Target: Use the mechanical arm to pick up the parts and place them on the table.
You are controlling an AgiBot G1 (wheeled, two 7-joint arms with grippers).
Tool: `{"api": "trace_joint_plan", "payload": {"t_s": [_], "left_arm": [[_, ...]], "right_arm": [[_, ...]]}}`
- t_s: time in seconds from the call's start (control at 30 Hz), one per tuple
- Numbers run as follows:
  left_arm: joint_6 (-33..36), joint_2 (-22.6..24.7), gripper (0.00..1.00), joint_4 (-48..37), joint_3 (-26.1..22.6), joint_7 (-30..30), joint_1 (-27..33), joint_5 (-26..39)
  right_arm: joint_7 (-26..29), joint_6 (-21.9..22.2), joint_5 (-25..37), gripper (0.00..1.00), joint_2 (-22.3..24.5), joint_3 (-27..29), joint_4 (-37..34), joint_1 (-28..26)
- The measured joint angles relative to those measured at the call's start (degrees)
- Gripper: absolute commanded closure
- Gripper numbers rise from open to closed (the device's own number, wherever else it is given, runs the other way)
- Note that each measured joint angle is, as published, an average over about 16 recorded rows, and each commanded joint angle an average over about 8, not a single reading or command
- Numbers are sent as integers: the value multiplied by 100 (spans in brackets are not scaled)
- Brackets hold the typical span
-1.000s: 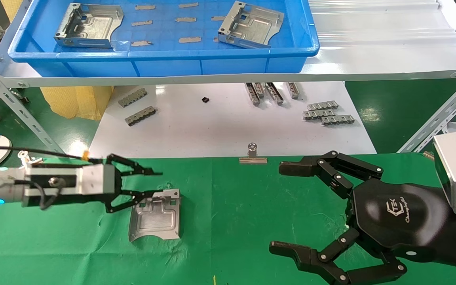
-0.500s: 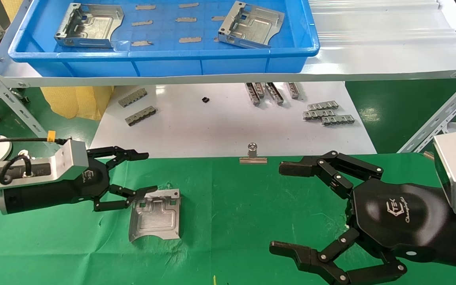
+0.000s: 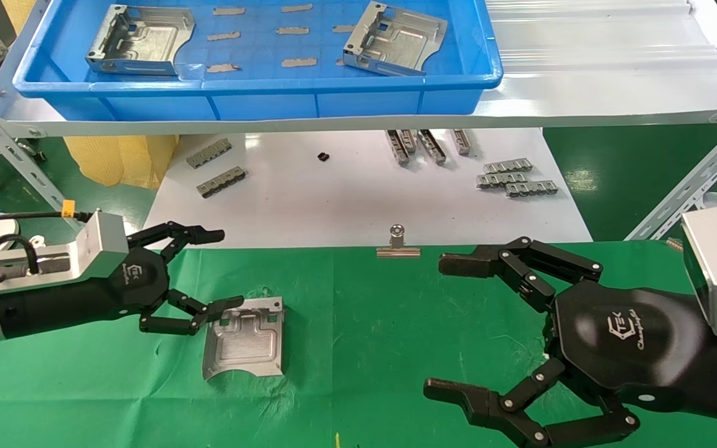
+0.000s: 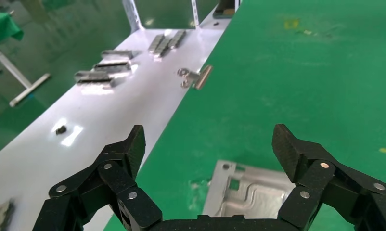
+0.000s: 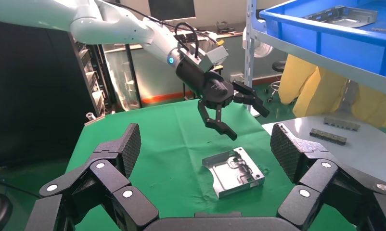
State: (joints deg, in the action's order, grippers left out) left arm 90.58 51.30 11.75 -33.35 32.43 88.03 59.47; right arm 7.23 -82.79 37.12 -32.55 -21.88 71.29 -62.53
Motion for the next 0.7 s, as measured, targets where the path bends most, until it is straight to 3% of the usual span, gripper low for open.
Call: {"api": "trace_joint_plan", "payload": {"t_s": [0.7], "left_arm": [[-204, -678, 0, 2576, 722, -1799, -1103, -734]], "right_arm": [[0, 0, 0, 0, 0, 0, 0, 0]]}}
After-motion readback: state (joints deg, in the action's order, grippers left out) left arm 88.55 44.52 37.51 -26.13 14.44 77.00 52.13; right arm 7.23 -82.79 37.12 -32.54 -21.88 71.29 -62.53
